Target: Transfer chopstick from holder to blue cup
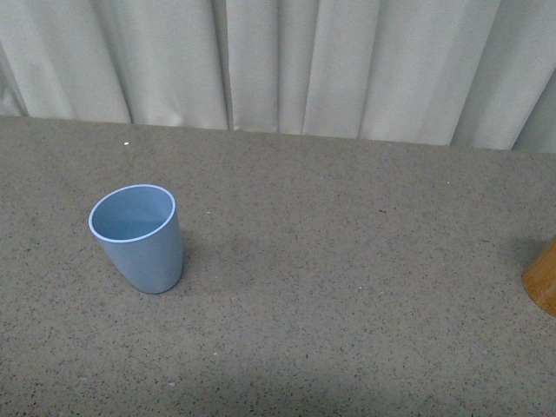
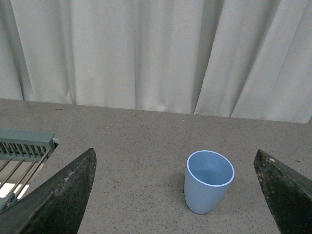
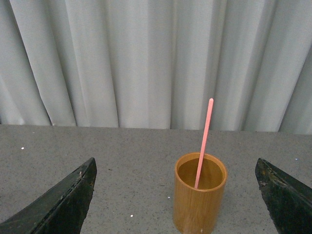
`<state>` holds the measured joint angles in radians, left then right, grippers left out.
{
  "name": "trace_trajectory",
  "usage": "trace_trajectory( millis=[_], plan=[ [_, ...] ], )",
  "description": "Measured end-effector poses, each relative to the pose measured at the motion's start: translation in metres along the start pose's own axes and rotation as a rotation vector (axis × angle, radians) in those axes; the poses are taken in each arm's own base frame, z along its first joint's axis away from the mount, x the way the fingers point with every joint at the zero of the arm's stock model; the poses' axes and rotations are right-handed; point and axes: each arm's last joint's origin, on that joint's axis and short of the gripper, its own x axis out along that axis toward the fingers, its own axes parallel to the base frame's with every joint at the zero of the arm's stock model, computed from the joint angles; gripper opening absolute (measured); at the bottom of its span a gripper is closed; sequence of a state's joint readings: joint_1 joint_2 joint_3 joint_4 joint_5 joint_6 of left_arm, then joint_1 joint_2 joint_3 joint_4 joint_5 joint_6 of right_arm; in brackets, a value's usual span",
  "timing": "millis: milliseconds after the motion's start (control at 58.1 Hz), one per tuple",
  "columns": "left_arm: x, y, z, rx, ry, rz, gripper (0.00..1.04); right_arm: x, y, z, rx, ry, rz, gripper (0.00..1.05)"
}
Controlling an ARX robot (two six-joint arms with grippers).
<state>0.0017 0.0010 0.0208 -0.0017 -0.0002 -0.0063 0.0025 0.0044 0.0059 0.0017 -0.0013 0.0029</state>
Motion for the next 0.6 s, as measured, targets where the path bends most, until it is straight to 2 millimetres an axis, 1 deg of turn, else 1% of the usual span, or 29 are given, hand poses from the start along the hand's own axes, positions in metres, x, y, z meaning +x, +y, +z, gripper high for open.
trace_trajectory(
  millis=[602],
  plan=[
    [0.0000, 0.0000, 0.0000, 0.000, 0.000, 0.000, 0.98, 0.0000, 0.0000, 0.0000, 0.000, 0.000, 0.000, 0.95]
  ],
)
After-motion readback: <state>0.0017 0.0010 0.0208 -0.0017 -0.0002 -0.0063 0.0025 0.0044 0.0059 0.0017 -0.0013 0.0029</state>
